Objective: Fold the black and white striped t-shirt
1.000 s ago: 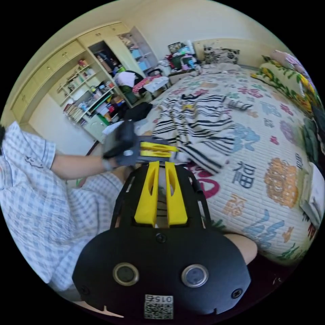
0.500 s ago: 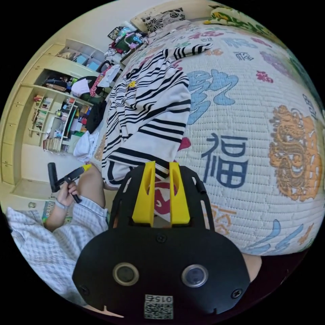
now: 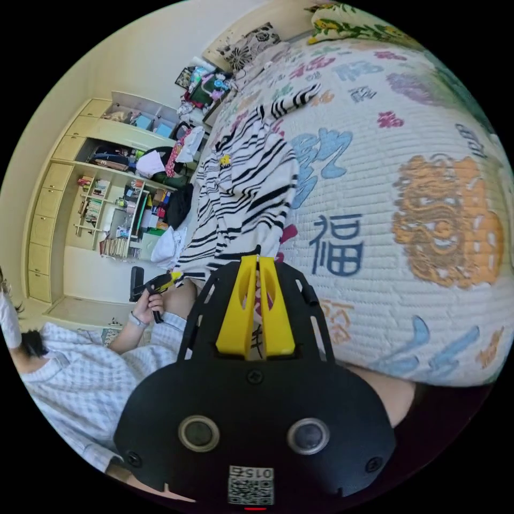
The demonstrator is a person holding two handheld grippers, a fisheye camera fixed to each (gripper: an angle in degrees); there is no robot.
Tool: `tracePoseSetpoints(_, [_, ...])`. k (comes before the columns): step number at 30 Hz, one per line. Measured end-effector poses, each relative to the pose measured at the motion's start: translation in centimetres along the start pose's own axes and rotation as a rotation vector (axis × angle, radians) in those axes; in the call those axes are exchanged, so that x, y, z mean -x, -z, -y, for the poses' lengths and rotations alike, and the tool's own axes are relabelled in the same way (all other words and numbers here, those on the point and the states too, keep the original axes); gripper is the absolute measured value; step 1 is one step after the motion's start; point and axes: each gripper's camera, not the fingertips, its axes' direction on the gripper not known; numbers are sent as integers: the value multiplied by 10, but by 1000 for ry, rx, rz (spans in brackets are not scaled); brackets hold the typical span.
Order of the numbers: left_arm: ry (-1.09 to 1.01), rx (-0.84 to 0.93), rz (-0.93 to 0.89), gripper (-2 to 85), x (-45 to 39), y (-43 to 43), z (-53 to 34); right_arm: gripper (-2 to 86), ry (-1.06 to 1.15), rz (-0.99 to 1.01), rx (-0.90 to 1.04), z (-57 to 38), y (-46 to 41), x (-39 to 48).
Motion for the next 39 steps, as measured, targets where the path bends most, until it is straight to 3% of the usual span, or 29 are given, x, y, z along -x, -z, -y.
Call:
tracePoseSetpoints(6, [62,-80,36,-6,88,103,-23,-3,-22,1,-16,-47,46,-15])
tracePoseSetpoints(10, [111,-196,-167,-7,129,145,-35,-3,-52,99,-6,-68,41,-19])
tracePoseSetpoints(13, [42,-221,-229,-6,126,151,19,-3,-86,207,-90,-54,47,-30])
tracePoseSetpoints(18, [-101,-278,-302,-6,44,143,208,-3,29,139,-203,68,81,-10])
tracePoseSetpoints(20, [-134,-393,-389,-7,-27,165,290,-3,50,144,-263,134,105,11])
tracePoseSetpoints(22, [-202,-469,-436,-7,-90,194,326,-3,100,93,-361,206,152,58])
tracePoseSetpoints(26, [-397,-535,-324,-6,-201,261,340,-2,252,-85,-485,247,216,146])
tracePoseSetpoints(33, [-580,-342,-324,-5,-191,249,280,-1,502,-125,-504,189,253,186])
tracePoseSetpoints(39, [-516,-25,-228,-5,-76,116,183,-2,414,-173,-306,99,183,104])
